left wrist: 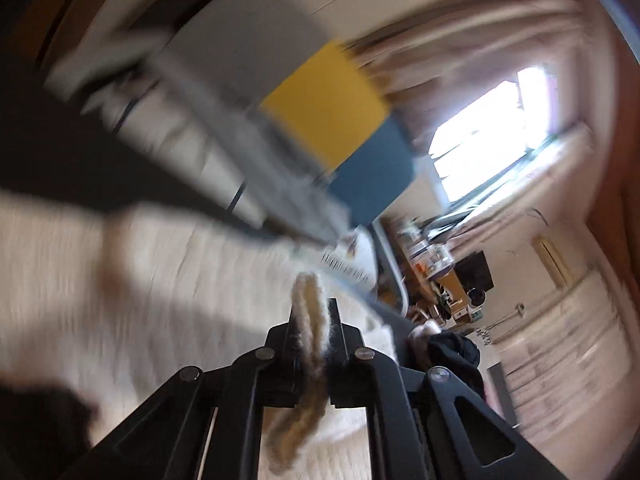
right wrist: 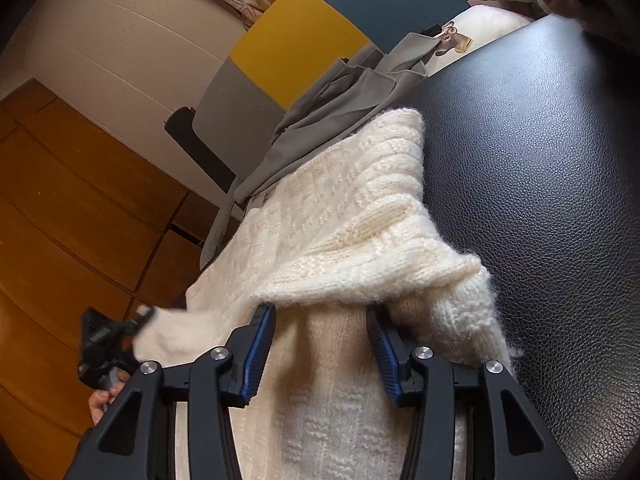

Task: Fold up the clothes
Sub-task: 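Carry the sleeve cuff across the sweater body with the left gripper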

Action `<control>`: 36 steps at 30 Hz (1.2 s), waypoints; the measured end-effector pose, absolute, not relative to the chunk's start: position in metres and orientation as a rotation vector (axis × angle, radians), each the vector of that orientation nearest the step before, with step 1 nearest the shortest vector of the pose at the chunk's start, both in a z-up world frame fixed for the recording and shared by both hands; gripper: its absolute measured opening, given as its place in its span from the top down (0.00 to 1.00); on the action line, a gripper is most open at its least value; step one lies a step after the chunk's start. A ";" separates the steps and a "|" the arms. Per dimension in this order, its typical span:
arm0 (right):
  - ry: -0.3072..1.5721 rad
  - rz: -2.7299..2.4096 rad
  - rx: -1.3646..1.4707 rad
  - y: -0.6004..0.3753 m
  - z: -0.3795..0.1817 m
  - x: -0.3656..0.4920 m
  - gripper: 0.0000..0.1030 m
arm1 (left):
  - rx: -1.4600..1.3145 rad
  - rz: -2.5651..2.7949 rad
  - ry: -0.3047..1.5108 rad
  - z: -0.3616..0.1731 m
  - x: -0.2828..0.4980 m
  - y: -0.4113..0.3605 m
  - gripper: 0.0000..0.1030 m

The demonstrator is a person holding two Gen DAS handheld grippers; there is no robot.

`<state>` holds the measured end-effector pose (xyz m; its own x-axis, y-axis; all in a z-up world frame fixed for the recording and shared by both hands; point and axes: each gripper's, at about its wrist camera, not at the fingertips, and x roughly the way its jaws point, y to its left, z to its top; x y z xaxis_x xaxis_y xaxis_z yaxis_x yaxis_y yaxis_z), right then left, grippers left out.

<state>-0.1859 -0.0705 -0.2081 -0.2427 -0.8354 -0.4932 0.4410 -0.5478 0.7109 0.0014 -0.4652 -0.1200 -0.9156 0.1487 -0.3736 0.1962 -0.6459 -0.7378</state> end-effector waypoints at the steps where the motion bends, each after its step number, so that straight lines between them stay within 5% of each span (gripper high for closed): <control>1: -0.553 -1.895 1.121 -0.070 -0.208 -0.186 0.53 | 0.639 -2.764 1.290 -0.118 0.000 -0.467 0.93; 7: -0.609 -1.853 1.122 -0.065 -0.208 -0.187 0.52 | 0.937 -2.541 1.197 -0.175 -0.021 -0.486 0.93; 9: -0.677 -1.805 1.129 -0.060 -0.209 -0.188 0.48 | 1.001 -2.467 1.186 -0.194 -0.024 -0.491 0.93; 11: -0.813 -1.725 1.127 -0.050 -0.209 -0.189 0.33 | 1.030 -2.429 1.185 -0.206 -0.023 -0.496 0.94; 15: -1.033 -1.668 1.159 -0.040 -0.212 -0.199 0.28 | 1.007 -2.453 1.160 -0.197 -0.030 -0.497 0.94; 16: -1.042 -1.682 1.169 -0.042 -0.211 -0.201 0.30 | 0.980 -2.469 1.161 -0.189 -0.032 -0.498 0.94; 20: -0.973 -1.795 1.206 -0.048 -0.207 -0.199 0.88 | 0.845 -2.541 1.162 -0.153 -0.032 -0.501 0.94; 26: -0.708 -1.964 1.271 -0.043 -0.210 -0.180 0.97 | 1.129 -2.379 1.009 -0.193 -0.046 -0.497 0.94; 30: -0.578 -1.925 1.304 -0.042 -0.195 -0.177 0.86 | 1.072 -2.386 1.193 -0.202 -0.033 -0.505 0.88; 32: -0.494 -1.925 1.302 -0.038 -0.182 -0.175 0.61 | 1.091 -2.384 1.272 -0.204 -0.032 -0.509 0.81; 36: -0.385 -1.974 1.220 -0.034 -0.145 -0.189 0.46 | 1.133 -2.411 1.293 -0.201 -0.034 -0.511 0.78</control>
